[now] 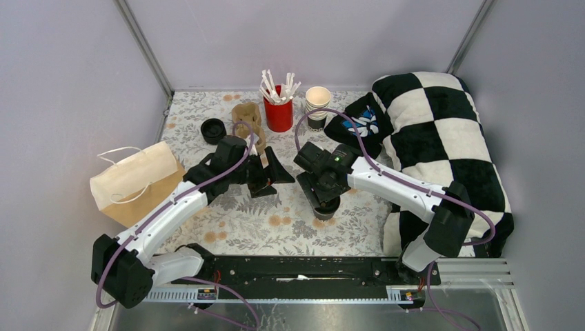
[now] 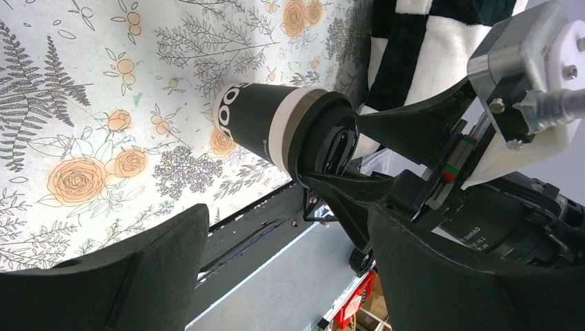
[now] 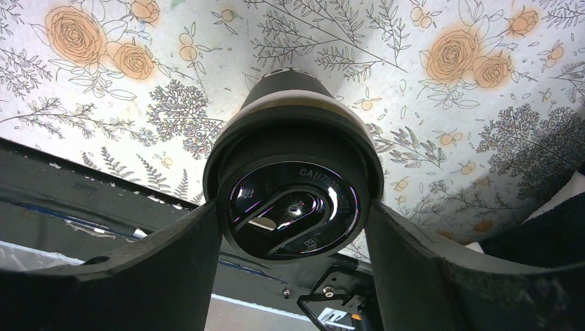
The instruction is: Pack the takeout coffee
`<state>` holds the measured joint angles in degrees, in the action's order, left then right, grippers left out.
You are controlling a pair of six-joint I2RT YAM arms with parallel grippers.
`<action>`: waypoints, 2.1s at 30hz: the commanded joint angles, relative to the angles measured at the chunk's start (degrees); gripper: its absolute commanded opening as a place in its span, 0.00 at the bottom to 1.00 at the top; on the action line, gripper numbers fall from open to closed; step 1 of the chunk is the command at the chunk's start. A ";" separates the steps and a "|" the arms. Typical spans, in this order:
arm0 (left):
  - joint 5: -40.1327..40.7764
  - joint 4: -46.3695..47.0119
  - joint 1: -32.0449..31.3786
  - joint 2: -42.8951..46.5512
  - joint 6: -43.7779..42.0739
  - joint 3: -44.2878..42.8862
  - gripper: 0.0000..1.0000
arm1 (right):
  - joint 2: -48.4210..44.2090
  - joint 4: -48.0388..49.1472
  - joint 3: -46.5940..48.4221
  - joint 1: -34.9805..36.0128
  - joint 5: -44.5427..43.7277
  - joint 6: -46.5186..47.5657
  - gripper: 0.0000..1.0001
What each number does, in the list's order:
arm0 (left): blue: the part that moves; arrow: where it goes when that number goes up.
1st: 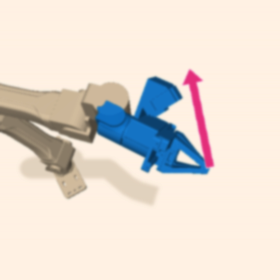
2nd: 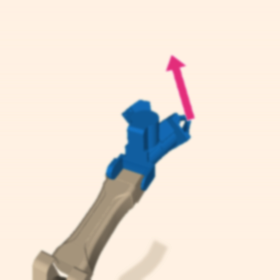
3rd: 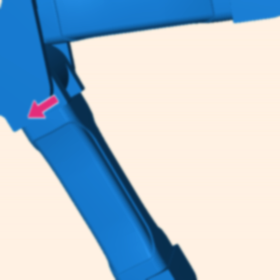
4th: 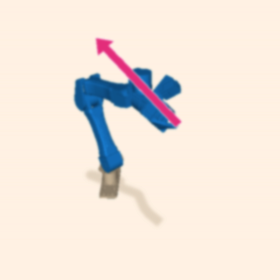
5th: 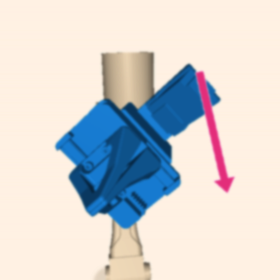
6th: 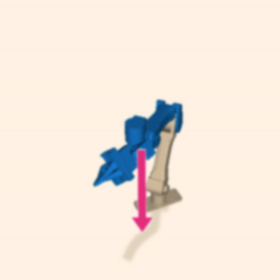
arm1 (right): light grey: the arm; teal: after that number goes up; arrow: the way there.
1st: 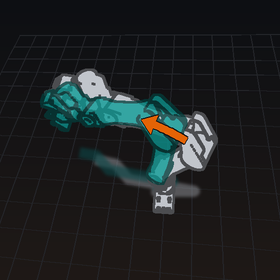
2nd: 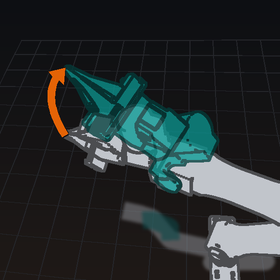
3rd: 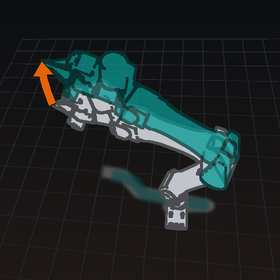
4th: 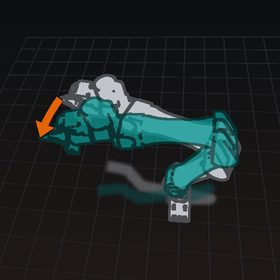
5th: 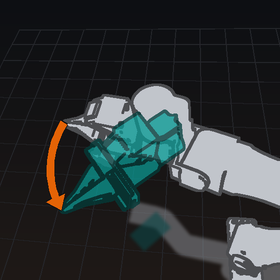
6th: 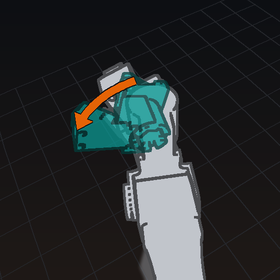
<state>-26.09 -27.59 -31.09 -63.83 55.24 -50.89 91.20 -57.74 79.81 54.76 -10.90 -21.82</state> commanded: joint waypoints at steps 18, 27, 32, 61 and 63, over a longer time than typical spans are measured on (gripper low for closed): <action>-0.06 0.38 -0.17 -1.03 -1.58 -3.25 0.89 | 0.77 1.22 -1.05 0.43 -0.69 0.46 0.80; -0.45 0.39 -0.16 -1.68 -2.03 -3.59 0.90 | 1.00 1.20 -1.55 0.39 -1.16 0.38 0.84; -1.33 0.44 -0.20 -2.14 -2.26 -3.60 0.91 | -0.21 -2.33 3.68 0.43 -0.50 -0.15 0.99; -5.31 16.28 -9.78 -17.58 4.99 1.72 0.40 | -19.81 18.76 -26.99 -35.41 44.30 0.35 0.58; -5.07 16.27 -9.86 -18.40 4.84 1.08 0.40 | -19.58 19.49 -27.67 -35.38 44.89 0.32 0.58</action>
<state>-31.90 -14.00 -40.69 -80.84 60.62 -48.31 70.91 -40.84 53.01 19.64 30.57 -22.50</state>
